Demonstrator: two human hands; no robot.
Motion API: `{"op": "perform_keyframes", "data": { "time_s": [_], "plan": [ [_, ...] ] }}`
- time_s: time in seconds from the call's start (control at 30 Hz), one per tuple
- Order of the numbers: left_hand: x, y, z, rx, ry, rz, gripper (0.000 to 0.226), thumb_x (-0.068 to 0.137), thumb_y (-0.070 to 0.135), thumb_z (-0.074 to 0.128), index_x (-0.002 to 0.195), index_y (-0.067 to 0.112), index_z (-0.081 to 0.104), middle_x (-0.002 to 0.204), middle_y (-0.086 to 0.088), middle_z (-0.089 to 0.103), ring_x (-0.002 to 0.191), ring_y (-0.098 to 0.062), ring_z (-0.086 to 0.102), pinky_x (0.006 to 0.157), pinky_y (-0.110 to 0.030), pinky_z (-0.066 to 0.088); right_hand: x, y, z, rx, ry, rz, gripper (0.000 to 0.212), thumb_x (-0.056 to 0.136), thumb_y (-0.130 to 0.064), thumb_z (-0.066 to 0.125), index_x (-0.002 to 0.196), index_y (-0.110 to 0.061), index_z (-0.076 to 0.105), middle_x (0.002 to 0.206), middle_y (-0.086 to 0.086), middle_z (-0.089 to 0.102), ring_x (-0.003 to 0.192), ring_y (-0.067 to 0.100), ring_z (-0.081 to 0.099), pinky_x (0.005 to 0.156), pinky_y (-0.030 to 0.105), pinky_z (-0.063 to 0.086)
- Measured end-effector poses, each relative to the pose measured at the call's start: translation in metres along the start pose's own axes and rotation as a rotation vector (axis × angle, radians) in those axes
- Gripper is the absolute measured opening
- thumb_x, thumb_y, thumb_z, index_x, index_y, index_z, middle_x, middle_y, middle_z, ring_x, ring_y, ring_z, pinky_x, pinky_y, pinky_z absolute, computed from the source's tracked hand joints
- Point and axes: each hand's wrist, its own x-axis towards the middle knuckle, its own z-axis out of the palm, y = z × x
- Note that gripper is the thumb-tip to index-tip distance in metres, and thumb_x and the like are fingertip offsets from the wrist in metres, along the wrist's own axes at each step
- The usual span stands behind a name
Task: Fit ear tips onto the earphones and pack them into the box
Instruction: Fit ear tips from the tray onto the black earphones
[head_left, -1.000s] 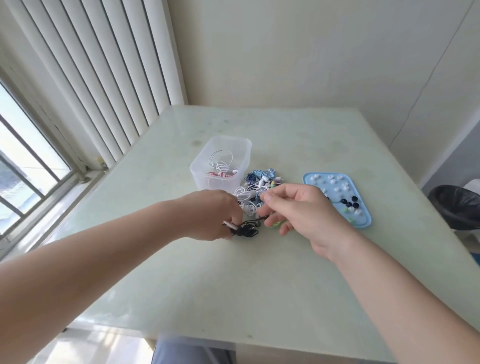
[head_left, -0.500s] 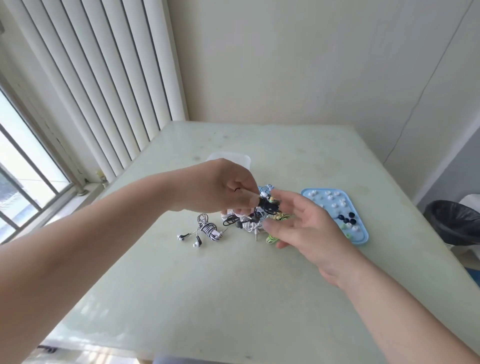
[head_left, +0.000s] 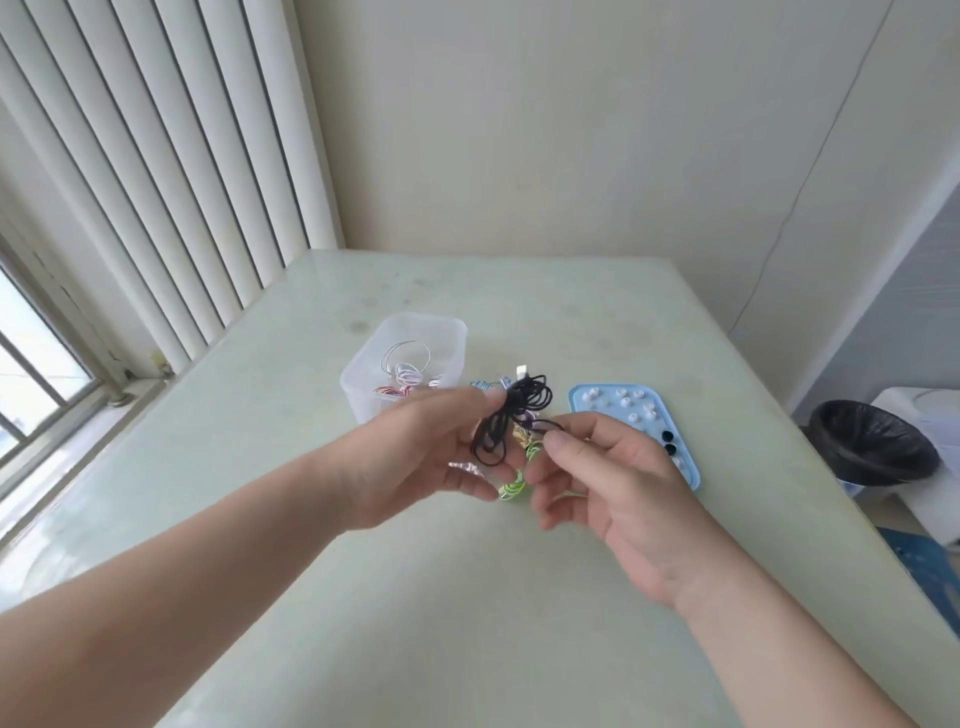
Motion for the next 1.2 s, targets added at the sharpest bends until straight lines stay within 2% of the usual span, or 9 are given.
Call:
{"op": "perform_keyframes", "data": {
  "time_s": [0.13, 0.3, 0.47, 0.57, 0.67, 0.83, 0.93, 1.1, 1.2],
  "plan": [
    [0.006, -0.014, 0.021, 0.192, 0.007, 0.012, 0.063, 0.088, 0.065, 0.061, 0.114, 0.007, 0.069, 0.101, -0.017, 0.072, 0.094, -0.023, 0.068, 0.087, -0.040, 0.055, -0.002, -0.002, -0.007, -0.204, 0.051, -0.055, 0.010, 0.092, -0.001, 0.070, 0.098, -0.006, 0.076, 0.072, 0.013, 0.068, 0.065, 0.026, 0.060, 0.058, 0.035, 0.054],
    [0.017, -0.025, 0.036, 0.126, 0.138, 0.084, 0.035, 0.085, 0.034, 0.076, 0.099, 0.002, 0.072, 0.090, -0.010, 0.074, 0.087, -0.022, 0.070, 0.092, -0.045, 0.054, -0.004, -0.007, -0.017, -0.311, 0.029, -0.102, 0.014, 0.087, 0.002, 0.074, 0.088, -0.010, 0.079, 0.069, 0.007, 0.068, 0.062, 0.021, 0.057, 0.057, 0.032, 0.052],
    [0.022, -0.034, 0.040, 0.088, 0.132, 0.159, 0.016, 0.097, 0.010, 0.071, 0.112, 0.005, 0.072, 0.105, -0.015, 0.077, 0.097, -0.027, 0.074, 0.088, -0.036, 0.056, -0.005, -0.007, -0.028, -0.328, 0.076, -0.030, 0.013, 0.085, 0.000, 0.078, 0.096, -0.006, 0.078, 0.073, 0.012, 0.071, 0.064, 0.022, 0.063, 0.061, 0.033, 0.055],
    [0.024, -0.039, 0.042, 0.134, 0.128, 0.172, 0.017, 0.100, 0.010, 0.066, 0.114, 0.004, 0.072, 0.106, -0.015, 0.078, 0.102, -0.031, 0.075, 0.093, -0.039, 0.059, -0.004, -0.003, -0.033, -0.226, 0.110, -0.004, 0.021, 0.083, 0.004, 0.078, 0.103, 0.002, 0.071, 0.083, 0.021, 0.076, 0.063, 0.024, 0.066, 0.061, 0.033, 0.056],
    [0.025, -0.044, 0.044, 0.197, 0.124, 0.149, 0.012, 0.102, 0.009, 0.063, 0.105, 0.004, 0.073, 0.098, -0.012, 0.079, 0.095, -0.023, 0.076, 0.084, -0.029, 0.056, -0.003, 0.006, -0.038, -0.160, 0.123, 0.003, 0.022, 0.084, 0.005, 0.076, 0.103, 0.006, 0.067, 0.075, 0.014, 0.074, 0.065, 0.024, 0.065, 0.060, 0.031, 0.056],
    [0.029, -0.058, 0.049, 0.192, 0.200, 0.097, 0.008, 0.102, 0.010, 0.063, 0.101, 0.004, 0.067, 0.094, -0.013, 0.079, 0.088, -0.031, 0.073, 0.075, -0.029, 0.052, 0.000, 0.028, -0.041, -0.099, 0.150, 0.006, 0.019, 0.084, 0.008, 0.075, 0.100, -0.001, 0.070, 0.084, 0.017, 0.073, 0.075, 0.026, 0.067, 0.068, 0.033, 0.056],
    [0.032, -0.062, 0.050, 0.070, 0.247, 0.052, 0.003, 0.099, 0.006, 0.064, 0.097, 0.005, 0.064, 0.086, -0.009, 0.073, 0.077, -0.021, 0.067, 0.067, -0.024, 0.049, 0.000, 0.039, -0.042, -0.065, 0.153, 0.003, 0.032, 0.076, 0.001, 0.080, 0.106, -0.007, 0.071, 0.083, 0.014, 0.069, 0.075, 0.025, 0.065, 0.067, 0.035, 0.055],
    [0.036, -0.066, 0.043, -0.103, 0.175, -0.002, 0.030, 0.084, 0.002, 0.065, 0.113, 0.007, 0.066, 0.089, -0.010, 0.068, 0.083, -0.024, 0.066, 0.082, -0.037, 0.051, 0.000, 0.048, -0.045, -0.072, 0.154, -0.026, 0.036, 0.075, -0.008, 0.075, 0.110, -0.004, 0.072, 0.084, 0.017, 0.071, 0.071, 0.024, 0.066, 0.060, 0.031, 0.052],
    [0.038, -0.064, 0.045, -0.048, 0.086, 0.028, 0.023, 0.093, -0.002, 0.061, 0.114, 0.005, 0.069, 0.104, -0.013, 0.072, 0.085, -0.026, 0.066, 0.081, -0.038, 0.053, 0.000, 0.053, -0.045, -0.093, 0.174, -0.069, 0.031, 0.077, -0.009, 0.074, 0.107, -0.005, 0.074, 0.088, 0.022, 0.071, 0.069, 0.029, 0.066, 0.058, 0.031, 0.050]
  ]
}}
